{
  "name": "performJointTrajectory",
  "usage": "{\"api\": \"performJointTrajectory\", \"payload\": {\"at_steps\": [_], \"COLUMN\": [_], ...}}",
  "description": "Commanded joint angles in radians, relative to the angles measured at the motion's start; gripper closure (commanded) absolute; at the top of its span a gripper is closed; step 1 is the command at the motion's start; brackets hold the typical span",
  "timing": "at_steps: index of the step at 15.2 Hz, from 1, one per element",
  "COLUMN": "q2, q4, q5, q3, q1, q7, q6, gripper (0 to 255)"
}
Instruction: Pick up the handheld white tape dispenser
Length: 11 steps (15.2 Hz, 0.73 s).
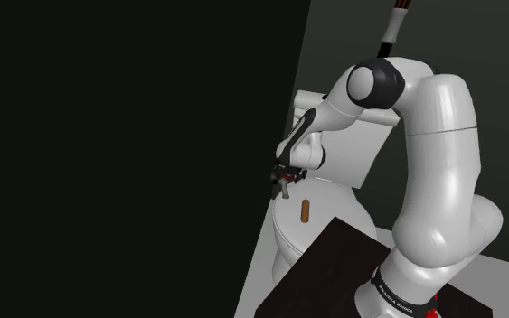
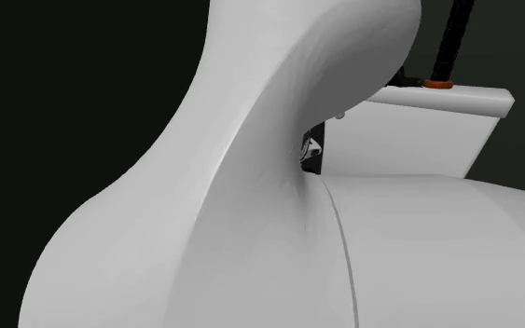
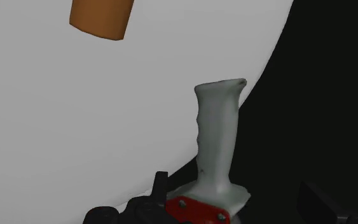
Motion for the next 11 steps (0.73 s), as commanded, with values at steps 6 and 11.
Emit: {"api": "performJointTrajectory", "payload": {"at_steps": [6,11], "q2": [0.126,0.149], "q4": [0.075,0.086], "q5": [0.02,0.021], "q3": [0.053,0.062], "q1": [-0.059,-0.068], "q7": [-0.024,-0.028], "q6": [0.066,0.078], "gripper": [0,255]}}
